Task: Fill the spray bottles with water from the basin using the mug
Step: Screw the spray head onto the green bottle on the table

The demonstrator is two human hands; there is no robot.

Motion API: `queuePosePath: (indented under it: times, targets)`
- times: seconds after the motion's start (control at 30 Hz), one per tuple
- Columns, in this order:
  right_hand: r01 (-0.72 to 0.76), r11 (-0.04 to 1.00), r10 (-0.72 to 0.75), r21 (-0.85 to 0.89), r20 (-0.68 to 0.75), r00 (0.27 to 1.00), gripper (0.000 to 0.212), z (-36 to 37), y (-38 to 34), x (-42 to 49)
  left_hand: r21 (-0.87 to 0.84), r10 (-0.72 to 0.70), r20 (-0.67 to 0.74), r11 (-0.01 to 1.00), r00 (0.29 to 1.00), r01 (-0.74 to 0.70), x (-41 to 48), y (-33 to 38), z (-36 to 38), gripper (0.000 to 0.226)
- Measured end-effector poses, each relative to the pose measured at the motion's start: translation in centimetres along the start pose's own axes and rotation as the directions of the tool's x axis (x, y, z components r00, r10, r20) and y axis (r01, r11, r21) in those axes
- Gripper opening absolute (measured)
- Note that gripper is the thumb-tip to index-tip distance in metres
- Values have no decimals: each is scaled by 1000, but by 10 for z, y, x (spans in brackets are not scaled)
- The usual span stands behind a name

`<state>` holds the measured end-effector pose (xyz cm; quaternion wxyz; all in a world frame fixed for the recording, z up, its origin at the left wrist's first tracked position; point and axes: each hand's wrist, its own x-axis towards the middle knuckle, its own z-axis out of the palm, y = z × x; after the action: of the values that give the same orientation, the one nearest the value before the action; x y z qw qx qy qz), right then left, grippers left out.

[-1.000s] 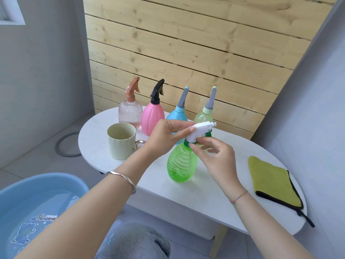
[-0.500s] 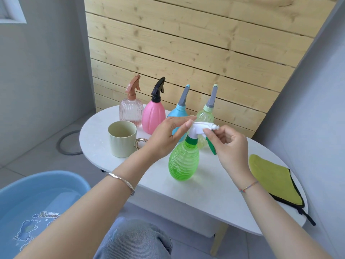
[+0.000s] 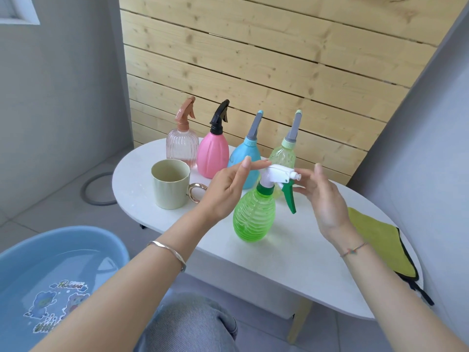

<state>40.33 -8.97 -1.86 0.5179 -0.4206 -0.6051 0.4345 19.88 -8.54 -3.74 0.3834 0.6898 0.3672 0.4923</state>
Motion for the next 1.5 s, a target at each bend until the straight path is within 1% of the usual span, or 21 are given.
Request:
queuePosePath:
  times: [0.07,0.13,0.2,0.3,0.4,0.47,0.53,0.57,0.63,0.7,0.73,0.83,0.9,1.07,1.13,1.17,1.23,1.3,1.4,1.43,1.5]
  targets:
    - [-106,992,117,-66,198,973,32,-8,2,7,-1,-1,6,1000,1000,1,0,-1,0,54]
    - [-163,962,236,-220,359,903,31,-8,0,12,1,5,13,1000,1000,-5,1,-1,-1,54]
    - [-192,929,313,-315,399,862,31,-4,-3,18,10,6,17,1000,1000,-7,1,-1,-1,52]
    - [-151,932,281,-329,391,877,32,8,-9,23,21,-3,28,1000,1000,2,0,-1,1,48]
    - [-109,934,223,-341,316,922,25,13,-9,24,11,-20,72,1000,997,20,-7,0,2,44]
    - [-74,930,179,-359,269,946,22,13,-7,24,-69,-95,72,993,993,100,-12,-6,-4,42]
    - [-45,930,135,-366,225,965,20,14,-4,23,-176,-249,108,948,962,265,-17,-20,-11,58]
    - [-29,928,111,-371,202,973,19,16,-3,23,-182,-323,155,920,934,348,-19,-29,-14,69]
    - [3,919,69,-395,168,983,17,19,-3,22,-80,-415,248,891,875,446,-25,-43,-11,87]
    - [30,905,33,-425,141,989,18,22,-3,21,16,-414,305,903,858,430,-26,-51,-4,100]
    - [37,902,20,-431,127,992,16,24,-3,21,39,-394,305,915,867,402,-24,-53,0,103]
    - [39,890,-27,-453,31,999,23,30,4,18,92,-343,195,939,919,331,-19,-54,11,91]
    - [9,878,-44,-478,-61,997,23,35,10,16,108,-332,126,941,935,320,-17,-56,16,88]
    - [-75,895,-54,-440,-273,960,47,56,18,10,92,-319,75,946,945,312,-18,-58,21,99]
    - [-95,904,-41,-416,-305,951,45,59,18,10,95,-335,50,940,941,329,-18,-58,23,104]
    - [-111,905,-18,-410,-299,954,43,58,17,10,91,-338,44,939,940,333,-18,-58,23,104]
    - [-139,922,57,-362,-228,972,49,51,15,11,81,-338,46,939,940,334,-18,-60,24,101]
    - [-144,959,130,-245,-72,989,54,39,9,10,69,-337,47,940,940,333,-19,-61,25,98]
    - [-159,984,171,-85,163,972,57,22,0,12,50,-339,49,940,940,337,-19,-61,25,96]
    - [-159,985,171,-73,197,965,57,18,0,14,50,-338,49,941,940,336,-19,-61,25,95]
    - [-152,986,162,-73,173,971,54,18,2,15,51,-341,51,940,939,338,-19,-60,25,88]
